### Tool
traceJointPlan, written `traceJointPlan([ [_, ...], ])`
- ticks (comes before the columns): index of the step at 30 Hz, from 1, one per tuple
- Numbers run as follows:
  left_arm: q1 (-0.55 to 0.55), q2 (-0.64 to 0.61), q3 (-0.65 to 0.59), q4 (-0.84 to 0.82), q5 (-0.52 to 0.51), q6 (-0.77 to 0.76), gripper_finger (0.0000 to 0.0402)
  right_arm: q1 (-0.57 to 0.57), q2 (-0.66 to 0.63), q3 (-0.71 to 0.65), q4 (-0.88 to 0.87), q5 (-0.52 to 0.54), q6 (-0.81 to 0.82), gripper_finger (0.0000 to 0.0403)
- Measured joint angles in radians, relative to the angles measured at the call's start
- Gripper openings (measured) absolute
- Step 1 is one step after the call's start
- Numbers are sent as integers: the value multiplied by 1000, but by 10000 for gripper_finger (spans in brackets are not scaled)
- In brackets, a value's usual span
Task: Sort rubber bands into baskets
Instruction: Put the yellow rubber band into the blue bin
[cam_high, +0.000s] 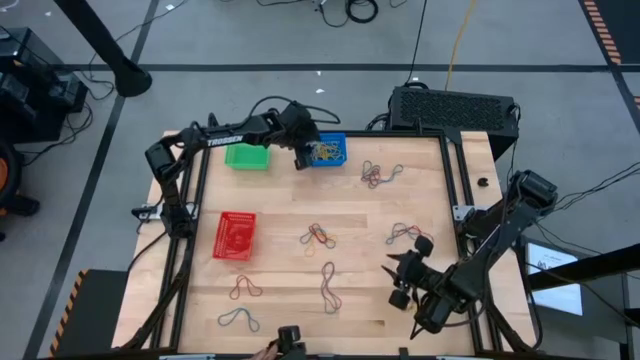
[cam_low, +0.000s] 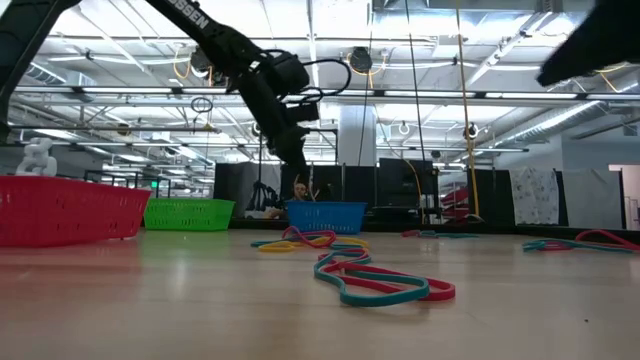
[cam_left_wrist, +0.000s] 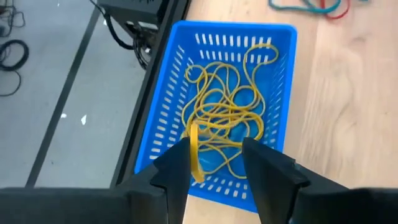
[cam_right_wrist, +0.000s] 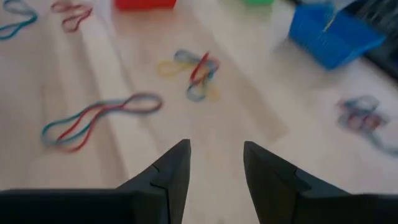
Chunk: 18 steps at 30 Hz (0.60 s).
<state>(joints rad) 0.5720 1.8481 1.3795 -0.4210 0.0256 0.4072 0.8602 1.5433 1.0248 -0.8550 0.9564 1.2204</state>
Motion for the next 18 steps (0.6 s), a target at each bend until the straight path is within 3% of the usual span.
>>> traceJointPlan([
  [4,0,0,27,-19,67,47,153,-33,0,0,10,74,-57,141],
  [14,27,0,35,-70,167,79,153,-61,0,0,52,-44,-81,141],
  [18,-1,0,35,-59,-67,154,153,-61,0,0,63,-46,-81,141],
])
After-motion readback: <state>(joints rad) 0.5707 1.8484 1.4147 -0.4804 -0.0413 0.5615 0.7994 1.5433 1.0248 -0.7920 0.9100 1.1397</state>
